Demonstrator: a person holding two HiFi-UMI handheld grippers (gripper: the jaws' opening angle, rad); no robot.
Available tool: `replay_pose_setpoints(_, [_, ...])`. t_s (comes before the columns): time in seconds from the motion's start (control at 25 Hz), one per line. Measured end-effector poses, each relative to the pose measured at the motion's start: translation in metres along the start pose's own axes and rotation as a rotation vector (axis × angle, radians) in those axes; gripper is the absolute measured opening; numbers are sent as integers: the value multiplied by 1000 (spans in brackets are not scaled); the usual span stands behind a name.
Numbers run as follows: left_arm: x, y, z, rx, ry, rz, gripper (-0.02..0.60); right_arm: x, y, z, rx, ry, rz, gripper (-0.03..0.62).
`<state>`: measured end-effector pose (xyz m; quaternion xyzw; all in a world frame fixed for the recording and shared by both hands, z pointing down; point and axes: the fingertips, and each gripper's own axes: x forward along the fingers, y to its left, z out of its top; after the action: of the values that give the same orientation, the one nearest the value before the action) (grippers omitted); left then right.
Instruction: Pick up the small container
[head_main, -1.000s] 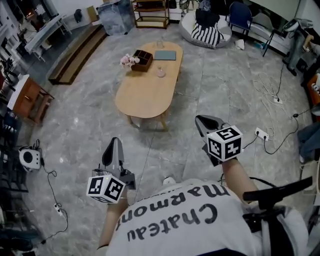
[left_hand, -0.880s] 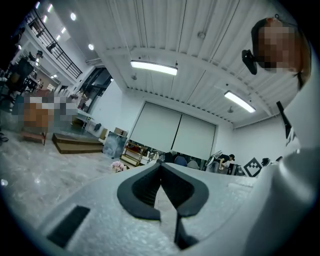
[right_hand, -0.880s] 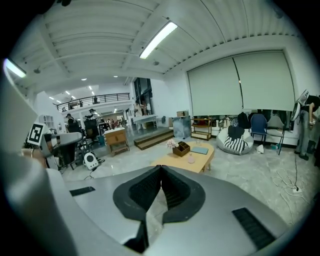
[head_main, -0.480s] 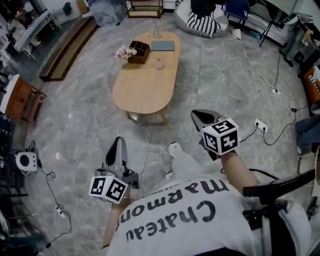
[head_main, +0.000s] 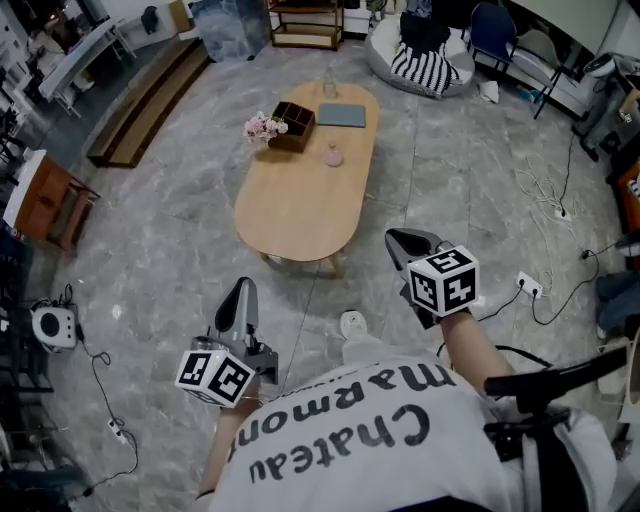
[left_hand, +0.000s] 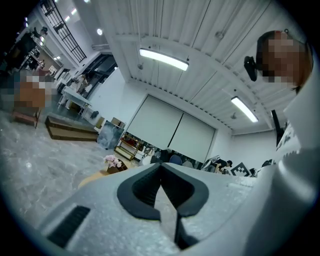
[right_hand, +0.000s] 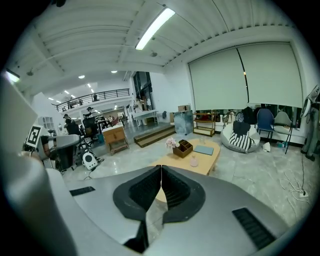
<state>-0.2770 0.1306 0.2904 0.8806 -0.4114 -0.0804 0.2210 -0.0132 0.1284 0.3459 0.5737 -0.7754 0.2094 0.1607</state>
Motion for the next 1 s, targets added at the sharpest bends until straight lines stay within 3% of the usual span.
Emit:
replay_pose_setpoints(0.4, [104,26,34,61,-34,18,15,82,-68,63,1,-18,30,12])
replay_pose_setpoints(0.64, [140,53,37,41,-82,119,15,131,-100,68,48,37,88,12])
replay_pose_setpoints(1.0, [178,80,22,47,9,230,15,188,-128,64,188,72,157,12])
